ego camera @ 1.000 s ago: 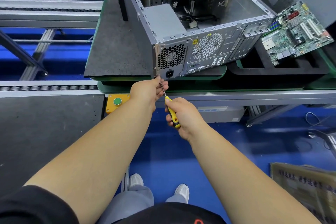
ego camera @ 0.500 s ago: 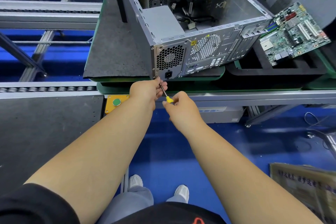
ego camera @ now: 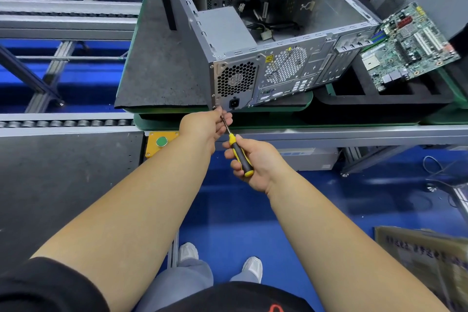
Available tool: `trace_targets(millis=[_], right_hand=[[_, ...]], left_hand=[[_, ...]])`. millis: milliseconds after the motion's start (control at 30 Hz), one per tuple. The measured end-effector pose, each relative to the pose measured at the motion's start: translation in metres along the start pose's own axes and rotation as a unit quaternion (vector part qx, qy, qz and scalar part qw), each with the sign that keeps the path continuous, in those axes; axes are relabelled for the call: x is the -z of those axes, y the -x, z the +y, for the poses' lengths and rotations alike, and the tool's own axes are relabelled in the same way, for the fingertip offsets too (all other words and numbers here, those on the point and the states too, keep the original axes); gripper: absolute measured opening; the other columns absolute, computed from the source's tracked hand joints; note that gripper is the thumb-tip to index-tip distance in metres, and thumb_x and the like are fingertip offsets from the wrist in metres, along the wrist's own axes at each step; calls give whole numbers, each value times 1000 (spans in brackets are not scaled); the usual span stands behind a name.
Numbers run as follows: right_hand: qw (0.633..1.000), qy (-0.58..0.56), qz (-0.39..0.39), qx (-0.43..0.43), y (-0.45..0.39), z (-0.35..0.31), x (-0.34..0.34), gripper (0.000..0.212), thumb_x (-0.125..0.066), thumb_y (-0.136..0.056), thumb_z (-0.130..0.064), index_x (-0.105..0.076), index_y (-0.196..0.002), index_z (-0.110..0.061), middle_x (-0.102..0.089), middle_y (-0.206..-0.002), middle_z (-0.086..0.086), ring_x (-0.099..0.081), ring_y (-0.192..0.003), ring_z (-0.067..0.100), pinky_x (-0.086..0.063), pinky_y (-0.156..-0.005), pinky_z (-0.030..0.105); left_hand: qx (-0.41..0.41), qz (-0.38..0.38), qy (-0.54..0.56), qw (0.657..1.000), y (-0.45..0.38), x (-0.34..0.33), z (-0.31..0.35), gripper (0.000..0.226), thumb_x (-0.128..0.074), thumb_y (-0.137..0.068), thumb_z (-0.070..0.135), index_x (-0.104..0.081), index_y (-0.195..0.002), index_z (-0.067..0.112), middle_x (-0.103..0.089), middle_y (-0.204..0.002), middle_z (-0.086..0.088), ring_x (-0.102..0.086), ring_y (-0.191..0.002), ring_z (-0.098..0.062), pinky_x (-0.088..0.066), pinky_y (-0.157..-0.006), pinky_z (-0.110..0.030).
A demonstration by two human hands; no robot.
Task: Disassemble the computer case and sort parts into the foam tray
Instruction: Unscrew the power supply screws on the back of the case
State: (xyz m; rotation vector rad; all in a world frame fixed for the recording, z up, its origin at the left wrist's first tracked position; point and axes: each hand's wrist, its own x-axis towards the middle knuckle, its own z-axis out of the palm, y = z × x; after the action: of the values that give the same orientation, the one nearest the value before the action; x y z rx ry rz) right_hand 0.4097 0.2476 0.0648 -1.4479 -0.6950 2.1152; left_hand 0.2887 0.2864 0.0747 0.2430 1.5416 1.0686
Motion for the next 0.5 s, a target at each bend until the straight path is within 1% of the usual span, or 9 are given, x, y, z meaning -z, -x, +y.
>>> trace_targets(millis=[100,167,233,333,400,467,500], right_hand=[[999,29,17,25,-3,3,-1,28,-47,-104,-30,-65,-95,-10,-64,-62,-1,-48,-45,10,-37,-41,22],[995,71,33,61,-4,3,-1,21,-51,-103,-27,-62,-91,-12,-64,-65,-2,-47,-45,9,-36,-42,23],[988,111,50,100,-5,3,-1,16,-55,-101,-25,-58,-89,-14,-63,-69,-1,-47,-44,8,-35,-41,22],[974,169,87,122,-6,3,-3,12,-59,-98,-25,-56,-92,-16,-63,-73,0,-47,-44,7,-35,-40,20],[951,244,128,139,-6,2,-4,11,-60,-96,-28,-54,-92,-20,-64,-77,0,-49,-49,9,-37,-41,20],[909,340,163,177,-6,2,-6,15,-60,-95,-30,-48,-90,-22,-63,-79,1,-52,-59,15,-41,-48,25],[885,384,173,201,-6,3,-7,17,-59,-95,-30,-45,-89,-21,-61,-78,1,-51,-61,16,-40,-51,28]], left_hand=[[1,-3,3,1000,1,0,0,25,-48,-102,23,-59,-83,13,-67,-92,0,-62,-69,-3,-47,-58,-12],[3,-4,2,1000,2,0,0,27,-48,-102,23,-59,-80,13,-66,-96,-2,-61,-70,-4,-47,-62,-14],[5,-5,2,1000,2,0,1,27,-48,-102,24,-58,-80,13,-67,-91,1,-61,-70,-4,-47,-62,-14],[9,-8,0,1000,3,0,2,27,-47,-103,23,-58,-81,13,-64,-81,3,-60,-70,-4,-46,-62,-14],[10,-10,0,1000,4,-1,3,27,-47,-103,23,-57,-80,13,-64,-80,3,-60,-70,-5,-46,-63,-15],[9,-13,3,1000,4,-1,3,27,-47,-103,22,-57,-80,12,-63,-80,2,-60,-71,-5,-46,-64,-15],[9,-13,4,1000,4,-1,2,27,-47,-103,22,-57,-80,12,-63,-80,2,-59,-71,-5,-46,-64,-15]])
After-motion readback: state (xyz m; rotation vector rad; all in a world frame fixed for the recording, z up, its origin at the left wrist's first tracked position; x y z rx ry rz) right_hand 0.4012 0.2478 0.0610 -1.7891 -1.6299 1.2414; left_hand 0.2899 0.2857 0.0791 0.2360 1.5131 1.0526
